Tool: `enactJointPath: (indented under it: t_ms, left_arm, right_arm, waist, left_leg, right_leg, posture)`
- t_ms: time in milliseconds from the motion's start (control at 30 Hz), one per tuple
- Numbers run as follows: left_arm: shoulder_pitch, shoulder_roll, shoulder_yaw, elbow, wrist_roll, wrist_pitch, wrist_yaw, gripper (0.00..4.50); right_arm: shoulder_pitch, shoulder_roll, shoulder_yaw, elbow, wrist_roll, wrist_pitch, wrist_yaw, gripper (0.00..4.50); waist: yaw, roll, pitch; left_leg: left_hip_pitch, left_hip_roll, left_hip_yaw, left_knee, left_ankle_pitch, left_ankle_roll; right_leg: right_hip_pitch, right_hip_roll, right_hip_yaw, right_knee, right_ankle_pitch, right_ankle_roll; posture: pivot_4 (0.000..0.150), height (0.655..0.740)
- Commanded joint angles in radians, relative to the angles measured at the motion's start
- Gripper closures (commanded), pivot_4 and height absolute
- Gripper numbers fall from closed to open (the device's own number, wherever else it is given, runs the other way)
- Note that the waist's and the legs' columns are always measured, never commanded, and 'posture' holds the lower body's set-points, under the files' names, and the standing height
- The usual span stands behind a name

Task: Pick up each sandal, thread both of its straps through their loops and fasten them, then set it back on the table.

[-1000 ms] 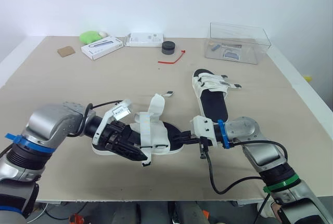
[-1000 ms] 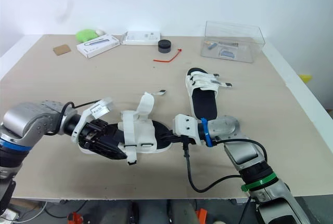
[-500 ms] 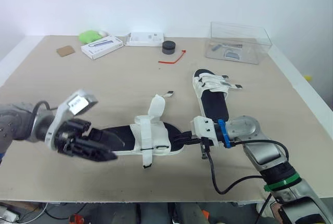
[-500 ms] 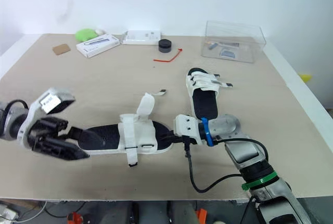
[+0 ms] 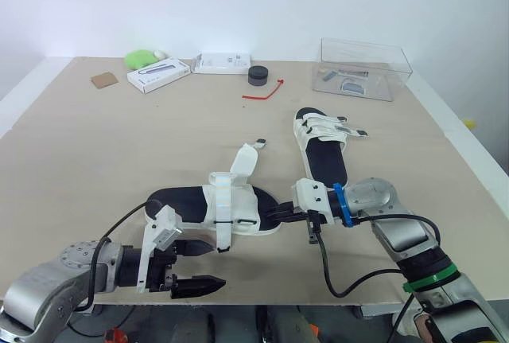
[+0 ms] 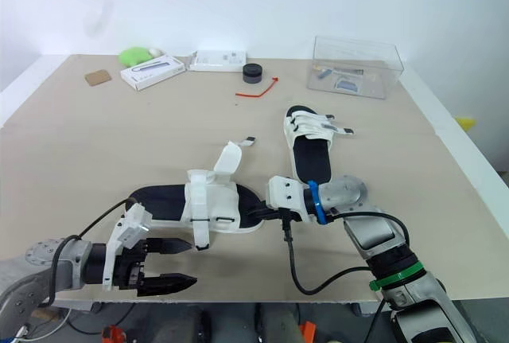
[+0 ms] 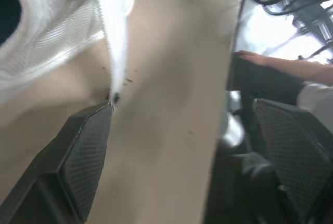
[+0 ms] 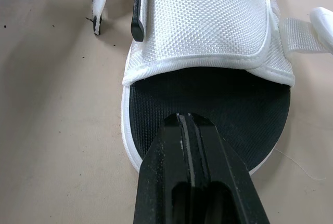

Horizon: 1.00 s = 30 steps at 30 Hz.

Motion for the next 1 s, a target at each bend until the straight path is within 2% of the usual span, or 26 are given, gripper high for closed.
enactJointPath:
  t_ms: [33,467,533,567,800,833,1000]
  left_arm:
    - [0.005,-0.025,-0.008,0.002,0.020,-0.064,0.022,0.06]
    - [-0.105,-0.072,-0.066,0.029,-0.024,-0.030,0.072,0.06]
    - [-0.106,-0.065,-0.075,0.029,-0.034,-0.019,0.064,0.57]
    - [-0.105,-0.061,-0.076,0.029,-0.039,-0.014,0.062,0.97]
    - [-0.085,-0.009,-0.034,0.014,-0.133,0.055,0.030,4.29]
    - [-0.079,0.007,-0.027,0.007,-0.150,0.068,0.020,4.44]
    - [-0.032,0.100,-0.029,-0.068,-0.217,0.108,-0.037,4.44]
  right_arm:
    - [0.002,-0.008,0.002,-0.012,-0.002,0.001,0.010,4.50]
    - [-0.015,0.004,0.008,0.004,-0.010,-0.003,0.011,4.50]
    - [-0.015,0.005,0.008,0.002,-0.011,-0.002,0.010,4.50]
    - [-0.014,0.006,0.008,0.002,-0.011,-0.002,0.010,4.50]
    - [-0.012,0.009,0.005,0.003,-0.016,-0.001,0.008,4.50]
    - [-0.011,0.009,0.005,0.003,-0.016,-0.001,0.007,4.50]
    - [-0.010,0.009,0.007,0.004,-0.018,-0.003,0.009,4.50]
  waist:
    - [0.000,0.000,0.000]
    - [-0.001,0.000,0.000]
    - [-0.002,0.000,0.000]
    - [-0.002,0.000,0.000]
    - [-0.002,0.000,0.000]
    - [-0.002,0.000,0.000]
    - [-0.002,0.000,0.000]
  left_leg:
    - [0.000,0.000,0.000,0.000,0.000,0.000]
    - [0.000,0.000,0.000,-0.001,0.000,0.000]
    - [0.000,0.000,0.000,-0.001,0.000,0.000]
    - [0.000,0.000,0.000,-0.001,0.000,0.000]
    - [0.000,0.001,0.000,-0.001,0.000,0.000]
    - [0.000,0.001,0.000,-0.001,0.000,0.000]
    - [0.000,0.002,0.000,-0.002,0.000,0.000]
  right_leg:
    - [0.000,0.000,0.000,0.000,0.000,0.000]
    - [0.000,0.001,0.000,0.000,0.001,0.002]
    - [0.000,0.001,0.000,0.000,0.001,0.003]
    - [0.000,0.001,0.000,0.000,0.001,0.003]
    - [-0.001,0.002,0.000,0.000,0.000,0.000]
    - [-0.001,0.002,0.000,0.000,0.000,0.000]
    - [-0.001,0.002,0.000,0.000,-0.001,-0.001]
  posture:
    - [0.150,0.7400]
    - [0.150,0.7400]
    - [0.150,0.7400]
    - [0.150,0.7400]
    - [0.150,0.7400]
    - [0.150,0.7400]
    - [0.150,0.7400]
